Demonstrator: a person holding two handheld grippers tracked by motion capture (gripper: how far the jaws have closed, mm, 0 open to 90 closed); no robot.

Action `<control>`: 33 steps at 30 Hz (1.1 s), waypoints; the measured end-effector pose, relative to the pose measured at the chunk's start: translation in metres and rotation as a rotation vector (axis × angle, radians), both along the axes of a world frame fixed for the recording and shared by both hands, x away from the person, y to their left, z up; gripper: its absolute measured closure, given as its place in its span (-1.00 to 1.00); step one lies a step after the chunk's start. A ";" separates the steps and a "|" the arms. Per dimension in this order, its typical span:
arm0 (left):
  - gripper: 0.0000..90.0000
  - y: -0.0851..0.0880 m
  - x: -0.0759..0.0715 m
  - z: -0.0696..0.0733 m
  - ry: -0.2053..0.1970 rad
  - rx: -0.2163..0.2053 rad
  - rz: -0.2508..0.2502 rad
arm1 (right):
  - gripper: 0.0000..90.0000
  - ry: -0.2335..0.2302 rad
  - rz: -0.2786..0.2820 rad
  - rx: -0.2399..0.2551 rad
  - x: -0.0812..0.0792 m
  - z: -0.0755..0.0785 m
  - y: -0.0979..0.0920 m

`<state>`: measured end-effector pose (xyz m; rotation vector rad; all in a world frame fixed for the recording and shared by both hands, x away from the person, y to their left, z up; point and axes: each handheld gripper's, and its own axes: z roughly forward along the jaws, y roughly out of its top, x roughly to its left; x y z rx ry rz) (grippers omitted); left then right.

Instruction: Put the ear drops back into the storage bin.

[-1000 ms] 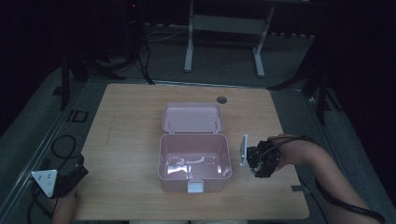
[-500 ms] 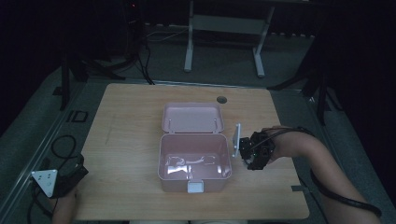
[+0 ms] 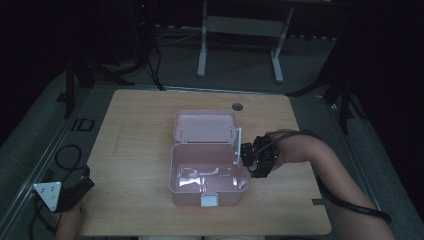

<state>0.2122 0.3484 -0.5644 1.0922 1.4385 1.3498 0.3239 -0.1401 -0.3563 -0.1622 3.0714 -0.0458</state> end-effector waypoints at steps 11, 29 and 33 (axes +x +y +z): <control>-0.99 0.000 0.000 0.000 0.001 -0.001 -0.003 | 0.32 -0.006 0.030 0.015 0.004 -0.005 0.028; -0.99 0.000 0.000 0.000 -0.001 -0.001 -0.004 | 0.32 0.034 0.027 -0.010 0.013 -0.054 0.046; -0.99 0.000 0.000 0.000 -0.002 -0.001 -0.005 | 0.32 0.041 0.032 -0.020 0.014 -0.065 0.051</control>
